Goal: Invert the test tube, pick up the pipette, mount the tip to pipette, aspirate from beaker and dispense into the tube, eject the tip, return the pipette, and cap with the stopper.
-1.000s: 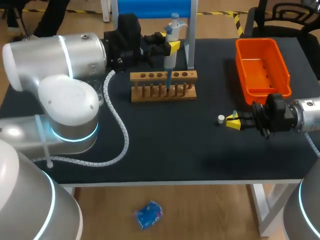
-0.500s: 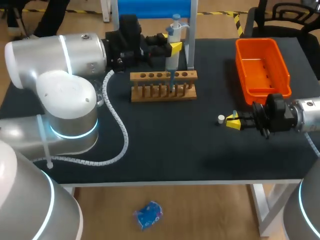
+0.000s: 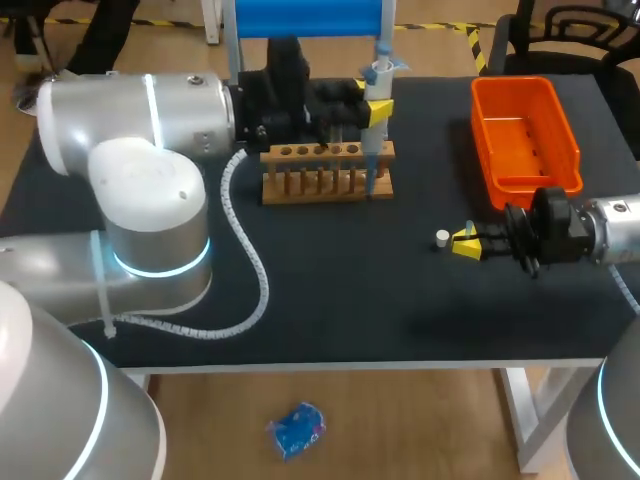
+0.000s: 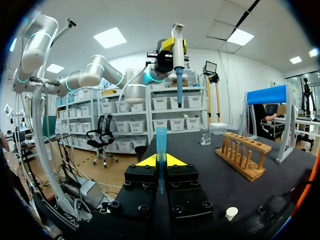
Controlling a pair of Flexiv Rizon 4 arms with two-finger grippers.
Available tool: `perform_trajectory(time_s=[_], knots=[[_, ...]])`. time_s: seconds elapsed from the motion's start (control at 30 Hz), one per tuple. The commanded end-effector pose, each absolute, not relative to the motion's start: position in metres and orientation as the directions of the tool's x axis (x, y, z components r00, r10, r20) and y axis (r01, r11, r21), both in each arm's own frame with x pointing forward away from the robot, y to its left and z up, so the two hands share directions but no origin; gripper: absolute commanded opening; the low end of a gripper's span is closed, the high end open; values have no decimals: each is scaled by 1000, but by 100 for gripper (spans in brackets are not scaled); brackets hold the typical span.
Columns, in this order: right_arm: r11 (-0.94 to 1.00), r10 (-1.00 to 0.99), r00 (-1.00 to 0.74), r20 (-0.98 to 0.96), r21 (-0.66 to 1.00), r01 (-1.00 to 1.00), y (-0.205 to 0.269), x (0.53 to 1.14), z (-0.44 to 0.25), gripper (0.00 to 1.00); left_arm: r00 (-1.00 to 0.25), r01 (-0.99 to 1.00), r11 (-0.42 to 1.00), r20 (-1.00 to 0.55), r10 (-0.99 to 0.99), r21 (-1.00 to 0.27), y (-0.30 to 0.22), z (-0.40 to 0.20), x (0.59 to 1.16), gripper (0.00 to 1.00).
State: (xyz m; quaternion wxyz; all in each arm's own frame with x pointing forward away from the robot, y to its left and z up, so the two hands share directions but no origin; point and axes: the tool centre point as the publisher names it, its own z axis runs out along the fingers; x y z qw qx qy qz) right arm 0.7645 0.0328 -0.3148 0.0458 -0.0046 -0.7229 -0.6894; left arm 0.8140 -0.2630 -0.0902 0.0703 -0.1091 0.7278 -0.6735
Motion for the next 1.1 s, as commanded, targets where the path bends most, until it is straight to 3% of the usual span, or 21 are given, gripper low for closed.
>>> perform_trajectory(time_s=[0.03, 0.73, 1.1], knots=[[51, -56, -996, 72, 996, 69, 33, 764, -314, 0, -961, -51, 45, 37, -272, -998, -270, -96, 811, 0], [51, -56, -996, 72, 996, 69, 33, 764, -314, 0, -969, -30, 27, 22, -247, -999, -266, -98, 813, 0], [48, -69, -997, 41, 998, 38, 71, 784, -322, 0, -969, -30, 27, 22, -247, -999, -266, -98, 813, 0]])
